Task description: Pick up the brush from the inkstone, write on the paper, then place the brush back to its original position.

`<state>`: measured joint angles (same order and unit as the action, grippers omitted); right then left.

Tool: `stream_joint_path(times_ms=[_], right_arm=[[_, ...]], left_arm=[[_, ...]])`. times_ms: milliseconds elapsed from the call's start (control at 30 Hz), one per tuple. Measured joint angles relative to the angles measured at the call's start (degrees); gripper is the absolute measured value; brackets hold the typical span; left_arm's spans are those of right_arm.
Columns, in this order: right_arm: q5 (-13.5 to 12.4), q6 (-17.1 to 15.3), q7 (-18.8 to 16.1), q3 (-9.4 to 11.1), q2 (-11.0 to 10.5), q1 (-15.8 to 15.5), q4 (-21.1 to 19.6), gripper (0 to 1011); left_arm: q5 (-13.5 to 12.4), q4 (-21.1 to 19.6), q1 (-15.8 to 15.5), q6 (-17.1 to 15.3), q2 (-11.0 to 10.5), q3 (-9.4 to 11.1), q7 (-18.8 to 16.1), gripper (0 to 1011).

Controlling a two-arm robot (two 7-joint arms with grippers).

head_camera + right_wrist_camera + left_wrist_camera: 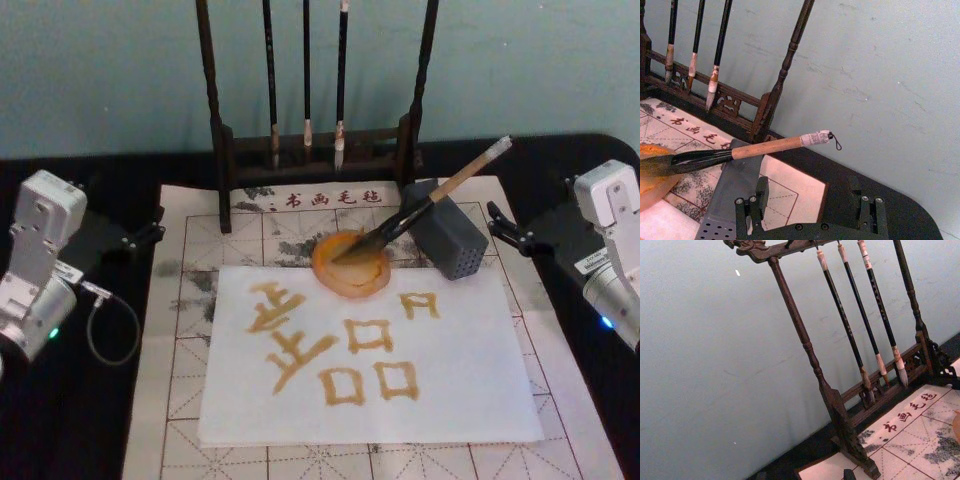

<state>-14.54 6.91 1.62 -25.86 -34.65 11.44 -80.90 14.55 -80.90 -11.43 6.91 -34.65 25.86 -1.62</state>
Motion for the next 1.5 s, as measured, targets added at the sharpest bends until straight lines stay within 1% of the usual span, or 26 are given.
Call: stream_joint_path(times_ms=[1500], right_arm=[[0.0,0.0,0.0,0.0,0.0,0.0,0.0,1000]], left_arm=[[0.0,0.0,0.0,0.0,0.0,0.0,0.0,1001]])
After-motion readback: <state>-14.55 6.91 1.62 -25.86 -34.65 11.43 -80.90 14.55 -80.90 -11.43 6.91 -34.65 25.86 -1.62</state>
